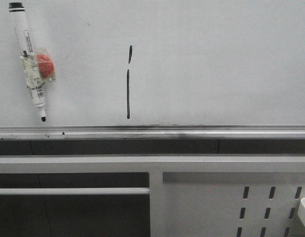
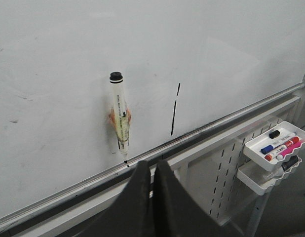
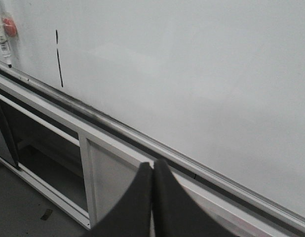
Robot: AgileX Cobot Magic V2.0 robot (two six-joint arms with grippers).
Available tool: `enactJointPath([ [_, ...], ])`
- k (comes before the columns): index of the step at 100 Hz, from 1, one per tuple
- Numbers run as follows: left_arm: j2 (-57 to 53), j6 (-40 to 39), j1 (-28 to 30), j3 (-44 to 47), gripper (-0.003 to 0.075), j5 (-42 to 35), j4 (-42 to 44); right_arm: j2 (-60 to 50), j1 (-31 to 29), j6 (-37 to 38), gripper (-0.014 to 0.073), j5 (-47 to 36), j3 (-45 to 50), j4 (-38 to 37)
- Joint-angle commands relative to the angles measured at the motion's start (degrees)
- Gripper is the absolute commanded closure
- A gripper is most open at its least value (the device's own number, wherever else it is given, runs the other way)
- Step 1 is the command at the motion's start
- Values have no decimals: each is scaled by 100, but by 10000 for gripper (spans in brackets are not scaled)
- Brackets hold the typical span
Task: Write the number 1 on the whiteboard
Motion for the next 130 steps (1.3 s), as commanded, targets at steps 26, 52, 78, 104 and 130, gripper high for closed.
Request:
enactJointPath([
  [26, 83, -52, -12, -150, 740, -469, 467, 75, -18, -63, 643, -407, -126, -237],
  [52, -157, -52, 1582, -139, 740, -482, 739, 75, -18, -63, 643, -407, -126, -237],
  [78, -169, -52, 3686, -74, 740, -1090, 704, 75, -18, -63, 643, -407, -126, -237],
  [104, -168, -52, 4413, 1385, 740, -3265, -53, 75, -18, -63, 643, -407, -126, -237],
  [130, -222, -52, 4288, 2516, 740, -3284, -464, 75, -18, -63, 643, -407, -126, -237],
])
